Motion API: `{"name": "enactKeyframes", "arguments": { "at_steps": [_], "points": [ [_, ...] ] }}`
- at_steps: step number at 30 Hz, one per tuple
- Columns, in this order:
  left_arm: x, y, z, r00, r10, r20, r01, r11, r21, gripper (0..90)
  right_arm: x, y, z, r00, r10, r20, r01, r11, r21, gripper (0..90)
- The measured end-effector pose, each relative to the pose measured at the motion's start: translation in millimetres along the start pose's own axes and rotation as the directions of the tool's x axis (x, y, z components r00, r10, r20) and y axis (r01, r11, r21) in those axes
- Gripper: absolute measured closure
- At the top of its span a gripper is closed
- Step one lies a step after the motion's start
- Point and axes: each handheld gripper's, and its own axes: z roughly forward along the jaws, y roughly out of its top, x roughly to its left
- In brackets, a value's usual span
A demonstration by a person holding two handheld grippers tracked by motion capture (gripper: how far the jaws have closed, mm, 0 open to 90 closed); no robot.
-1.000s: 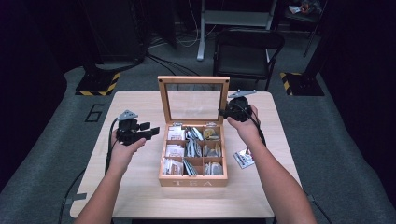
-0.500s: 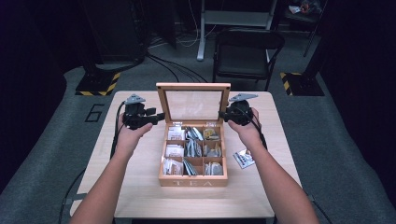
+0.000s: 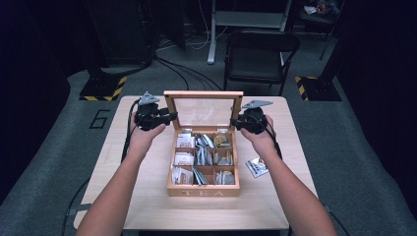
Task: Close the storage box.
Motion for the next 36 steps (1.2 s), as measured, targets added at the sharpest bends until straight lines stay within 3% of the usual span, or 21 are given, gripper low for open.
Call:
{"name": "enactKeyframes", "arguments": {
  "at_steps": [3, 7, 10, 13, 19, 28, 33, 36],
  "points": [
    [-0.6, 1.7, 1.2, 1.0, 0.006, -0.003, -0.006, 1.0, 0.005, 58.2, 0.6, -0.8, -0.5, 1.0, 0.006, -0.002, -0.006, 1.0, 0.0, 63.6],
    [-3.3, 4.4, 0.6, 0.9989, 0.039, -0.025, -0.039, 0.9992, 0.011, 60.8, 0.4, -1.4, -0.9, 0.9999, -0.011, -0.002, 0.011, 1.0, -0.003, 63.5],
    [-4.5, 3.9, -0.1, 0.9975, 0.061, -0.036, -0.061, 0.998, 0.016, 63.2, -0.1, -2.5, -1.0, 1.0, 0.002, -0.008, -0.002, 1.0, -0.002, 61.6],
    [-5.5, 2.6, -1.0, 0.9974, 0.062, -0.036, -0.062, 0.998, 0.014, 63.3, 0.7, -3.7, -2.3, 0.9997, 0.015, -0.019, -0.015, 1.0, 0.013, 55.6],
    [-6.5, 0.5, -3.4, 0.9975, 0.065, -0.027, -0.065, 0.9978, 0.016, 63.2, 7.0, -0.5, -16.0, 0.9999, -0.011, 0.0, 0.011, 1.0, -0.003, 50.5],
    [-7.8, -3.4, -6.8, 0.9983, 0.056, -0.016, -0.056, 0.9983, 0.019, 62.5, 16.8, 9.6, -41.1, 0.999, -0.03, 0.034, 0.032, 0.998, -0.049, 49.9],
    [-8.8, -5.1, -7.6, 0.9986, 0.052, -0.013, -0.052, 0.9985, 0.015, 62.3, 21.0, 14.4, -49.7, 0.9991, -0.031, 0.028, 0.033, 0.997, -0.065, 51.0],
    [-9.3, -6.1, -8.4, 0.9985, 0.053, -0.011, -0.053, 0.9985, 0.016, 62.2, 25.0, 18.5, -55.7, 0.9971, -0.066, 0.037, 0.068, 0.995, -0.07, 52.9]
  ]
}}
